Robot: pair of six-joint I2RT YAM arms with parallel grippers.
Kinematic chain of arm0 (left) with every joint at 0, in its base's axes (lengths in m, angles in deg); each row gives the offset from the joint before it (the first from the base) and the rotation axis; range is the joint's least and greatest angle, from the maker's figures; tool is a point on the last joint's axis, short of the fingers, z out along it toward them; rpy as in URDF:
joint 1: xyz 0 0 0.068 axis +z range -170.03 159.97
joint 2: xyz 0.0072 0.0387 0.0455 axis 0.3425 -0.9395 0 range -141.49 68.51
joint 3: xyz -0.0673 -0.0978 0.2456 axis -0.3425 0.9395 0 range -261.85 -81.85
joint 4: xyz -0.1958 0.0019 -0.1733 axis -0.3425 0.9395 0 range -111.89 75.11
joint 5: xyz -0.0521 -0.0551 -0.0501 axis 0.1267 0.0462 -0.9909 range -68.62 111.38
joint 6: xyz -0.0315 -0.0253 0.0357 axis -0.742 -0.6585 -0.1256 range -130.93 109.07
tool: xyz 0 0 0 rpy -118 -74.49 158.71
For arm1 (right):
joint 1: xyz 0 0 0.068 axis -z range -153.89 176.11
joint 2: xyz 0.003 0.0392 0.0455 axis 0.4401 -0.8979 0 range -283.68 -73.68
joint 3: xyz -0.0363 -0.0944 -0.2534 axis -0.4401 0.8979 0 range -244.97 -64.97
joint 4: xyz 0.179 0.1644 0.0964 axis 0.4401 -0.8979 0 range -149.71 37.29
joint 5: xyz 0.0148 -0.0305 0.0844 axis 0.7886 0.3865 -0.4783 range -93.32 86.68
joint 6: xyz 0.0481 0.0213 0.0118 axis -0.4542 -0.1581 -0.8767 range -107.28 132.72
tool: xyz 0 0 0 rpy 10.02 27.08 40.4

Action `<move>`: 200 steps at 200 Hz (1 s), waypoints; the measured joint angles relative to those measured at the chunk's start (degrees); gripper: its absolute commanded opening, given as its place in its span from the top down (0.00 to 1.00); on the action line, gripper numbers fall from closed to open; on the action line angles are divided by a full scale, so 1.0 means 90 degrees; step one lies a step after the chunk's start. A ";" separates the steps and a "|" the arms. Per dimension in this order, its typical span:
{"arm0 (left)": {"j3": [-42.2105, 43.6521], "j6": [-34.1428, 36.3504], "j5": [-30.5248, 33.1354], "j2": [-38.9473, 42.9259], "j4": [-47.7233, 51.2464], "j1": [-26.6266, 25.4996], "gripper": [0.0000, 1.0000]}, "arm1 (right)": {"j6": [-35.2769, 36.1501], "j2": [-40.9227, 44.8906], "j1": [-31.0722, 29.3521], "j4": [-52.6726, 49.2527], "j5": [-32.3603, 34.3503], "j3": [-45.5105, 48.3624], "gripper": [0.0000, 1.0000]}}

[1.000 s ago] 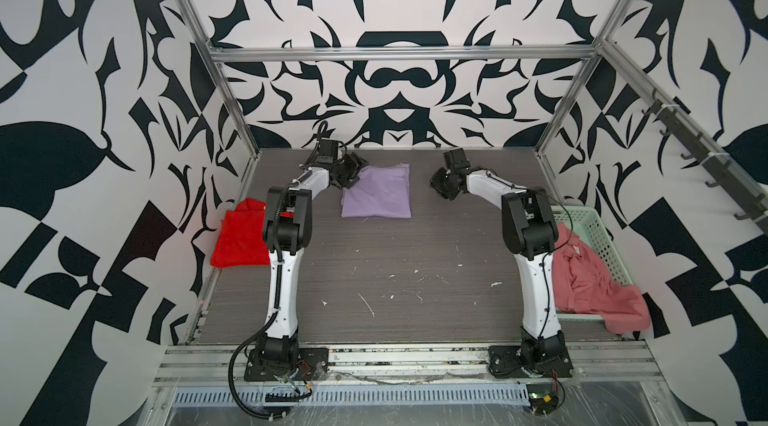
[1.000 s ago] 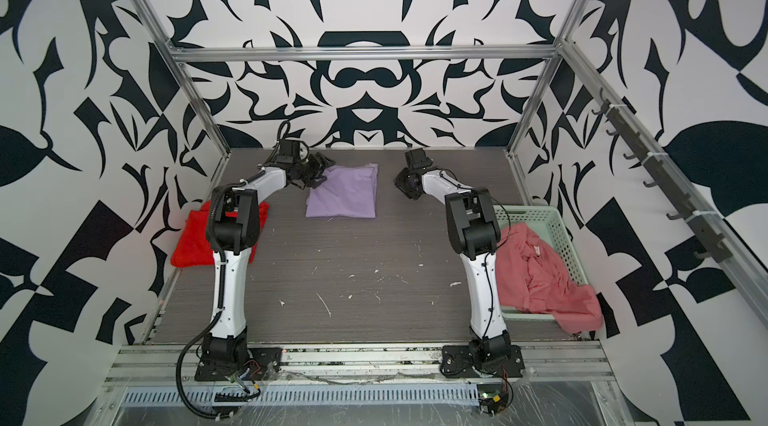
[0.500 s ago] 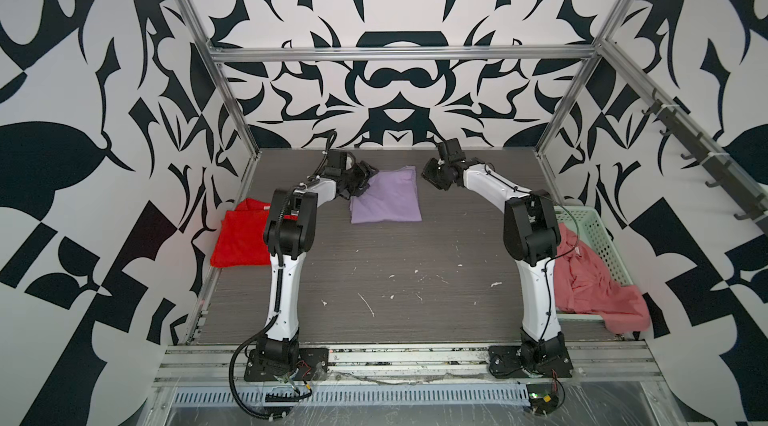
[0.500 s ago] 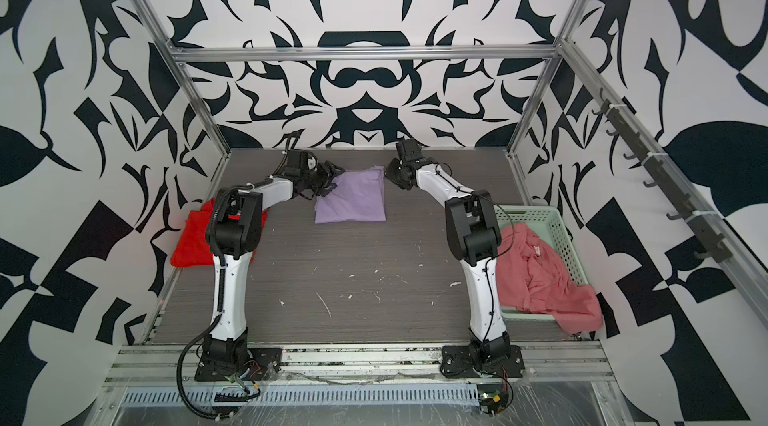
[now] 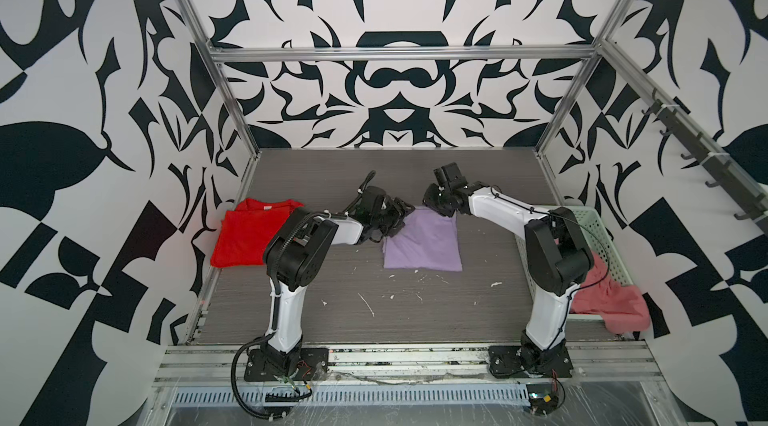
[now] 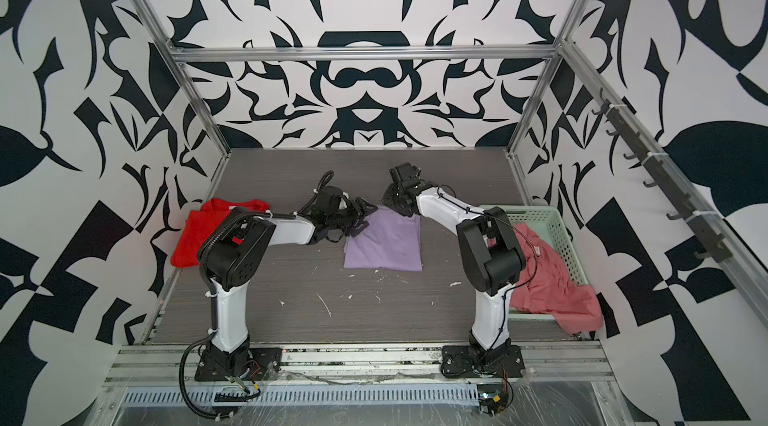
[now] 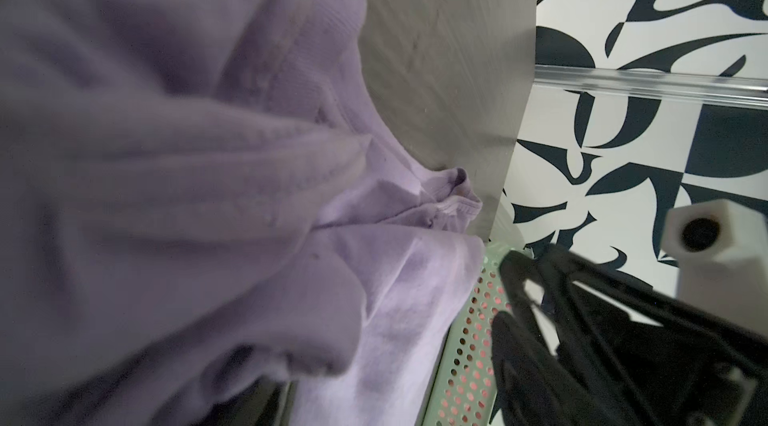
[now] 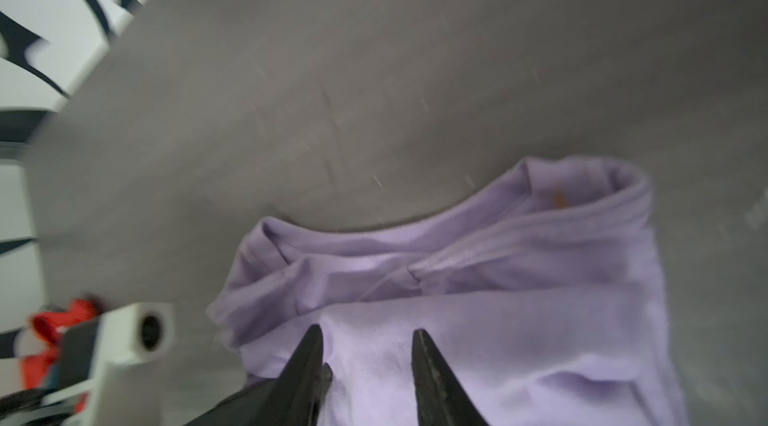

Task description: Fold and stack the t-shirts

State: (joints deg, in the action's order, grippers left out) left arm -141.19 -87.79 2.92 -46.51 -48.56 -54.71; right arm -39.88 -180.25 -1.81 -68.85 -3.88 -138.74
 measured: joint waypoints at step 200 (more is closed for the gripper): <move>0.1433 -0.1464 0.0648 0.0743 -0.0969 0.1331 0.25 | -0.0471 0.0714 -0.0590 0.1287 0.0753 0.2242 0.61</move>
State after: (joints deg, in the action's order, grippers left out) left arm -128.29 -100.97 8.76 -39.82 -57.28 -42.73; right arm -44.12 -173.82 -7.12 -57.27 2.89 -118.57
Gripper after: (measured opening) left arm 0.744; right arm 0.389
